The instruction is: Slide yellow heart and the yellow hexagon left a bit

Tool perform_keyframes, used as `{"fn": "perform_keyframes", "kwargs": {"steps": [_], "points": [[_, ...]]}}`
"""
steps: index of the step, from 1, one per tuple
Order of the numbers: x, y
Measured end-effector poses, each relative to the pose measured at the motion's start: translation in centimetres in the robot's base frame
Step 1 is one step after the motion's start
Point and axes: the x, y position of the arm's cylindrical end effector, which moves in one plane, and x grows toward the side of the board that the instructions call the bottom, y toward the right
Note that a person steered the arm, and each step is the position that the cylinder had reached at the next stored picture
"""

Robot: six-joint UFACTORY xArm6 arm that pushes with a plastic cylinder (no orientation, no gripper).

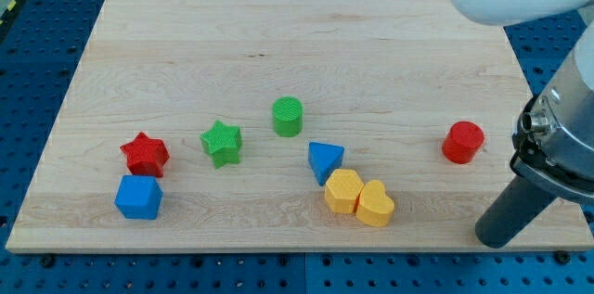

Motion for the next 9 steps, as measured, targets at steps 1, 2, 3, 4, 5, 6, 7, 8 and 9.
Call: {"fn": "perform_keyframes", "kwargs": {"steps": [1,2,3,4,5,6,7,8,9], "points": [[0.0,0.9],[-0.3,0.7],[-0.2,-1.6],[-0.2,-4.8],[-0.5,-7.5],[-1.4,-8.6],[-2.5,-10.0],[-3.2,-11.8],[-3.9,-14.0]]}}
